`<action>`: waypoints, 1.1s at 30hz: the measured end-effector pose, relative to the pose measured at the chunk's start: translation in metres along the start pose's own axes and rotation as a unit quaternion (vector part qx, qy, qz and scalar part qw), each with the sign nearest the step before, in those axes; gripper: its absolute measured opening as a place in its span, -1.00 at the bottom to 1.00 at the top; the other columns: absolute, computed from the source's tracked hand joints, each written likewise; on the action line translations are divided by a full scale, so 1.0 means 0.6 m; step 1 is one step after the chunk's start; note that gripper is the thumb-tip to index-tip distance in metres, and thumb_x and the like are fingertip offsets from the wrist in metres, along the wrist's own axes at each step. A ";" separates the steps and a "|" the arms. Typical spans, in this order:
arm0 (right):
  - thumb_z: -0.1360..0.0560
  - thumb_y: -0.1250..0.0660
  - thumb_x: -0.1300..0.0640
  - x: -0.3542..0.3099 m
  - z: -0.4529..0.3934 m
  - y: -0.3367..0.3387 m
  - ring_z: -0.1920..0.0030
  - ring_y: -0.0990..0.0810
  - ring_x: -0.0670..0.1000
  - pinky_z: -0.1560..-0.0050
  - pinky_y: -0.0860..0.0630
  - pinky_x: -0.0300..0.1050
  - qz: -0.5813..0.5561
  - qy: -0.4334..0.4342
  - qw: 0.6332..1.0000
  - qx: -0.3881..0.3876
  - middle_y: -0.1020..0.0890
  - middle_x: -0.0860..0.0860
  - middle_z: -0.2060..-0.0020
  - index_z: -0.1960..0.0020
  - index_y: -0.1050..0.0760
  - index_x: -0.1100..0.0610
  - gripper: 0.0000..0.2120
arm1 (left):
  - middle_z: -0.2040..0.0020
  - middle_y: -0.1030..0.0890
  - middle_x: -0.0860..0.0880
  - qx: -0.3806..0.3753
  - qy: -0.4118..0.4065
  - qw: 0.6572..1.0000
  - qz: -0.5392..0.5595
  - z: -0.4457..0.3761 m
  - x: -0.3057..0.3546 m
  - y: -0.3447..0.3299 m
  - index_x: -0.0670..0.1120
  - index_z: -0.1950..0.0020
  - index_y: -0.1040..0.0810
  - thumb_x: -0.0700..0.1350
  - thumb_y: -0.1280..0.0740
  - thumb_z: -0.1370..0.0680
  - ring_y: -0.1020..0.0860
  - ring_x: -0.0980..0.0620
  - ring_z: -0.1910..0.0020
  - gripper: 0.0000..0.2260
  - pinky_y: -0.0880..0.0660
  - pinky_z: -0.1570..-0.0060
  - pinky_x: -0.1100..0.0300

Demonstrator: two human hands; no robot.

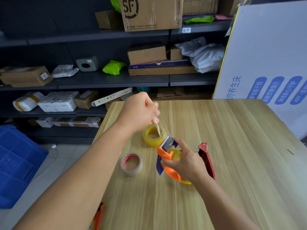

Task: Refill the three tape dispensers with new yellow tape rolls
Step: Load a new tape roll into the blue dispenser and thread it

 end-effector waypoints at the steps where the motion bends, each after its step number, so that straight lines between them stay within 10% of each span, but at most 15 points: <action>1: -0.24 -0.43 -0.31 0.001 -0.001 0.000 0.46 -0.48 -0.04 0.43 -0.37 -0.19 0.002 -0.002 1.000 -0.002 -0.45 -0.07 0.47 -0.19 -0.30 -0.20 -0.40 | 0.20 -0.68 -0.06 0.002 0.000 1.000 -0.001 0.001 -0.001 0.000 -0.11 0.22 -0.41 -0.13 -0.22 -0.60 -0.68 -0.02 0.29 -0.80 -0.64 0.16 -0.07; 16: -0.24 -0.45 -0.28 0.012 0.014 -0.002 0.25 -0.64 0.03 0.22 -0.57 -0.05 -0.030 -0.003 0.999 -0.014 -0.66 0.04 0.18 -0.22 -0.31 -0.22 -0.38 | 0.18 -0.63 -0.14 0.062 0.095 0.985 0.126 -0.023 -0.075 0.039 -0.15 0.13 -0.47 -0.10 -0.23 -0.60 -0.67 -0.06 0.29 -0.84 -0.60 0.30 0.14; 33: -0.19 -0.56 -0.22 -0.012 0.022 0.020 0.05 -0.61 -0.04 -0.01 -0.56 -0.02 -0.159 0.043 0.986 -0.022 -0.61 -0.07 0.07 -0.24 -0.36 -0.32 -0.32 | 0.32 -0.51 -0.04 -0.020 0.422 0.834 0.356 0.077 -0.326 -0.073 -0.18 0.18 -0.50 -0.15 -0.33 -0.56 -0.47 0.05 0.37 -0.84 -0.52 0.50 0.28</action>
Point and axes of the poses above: each hand's wrist, its own z-axis away from the middle knuckle, its own y-axis out of the back of the hand, x = y × z, the point moved 7 cm from there along -z, towards the middle knuckle
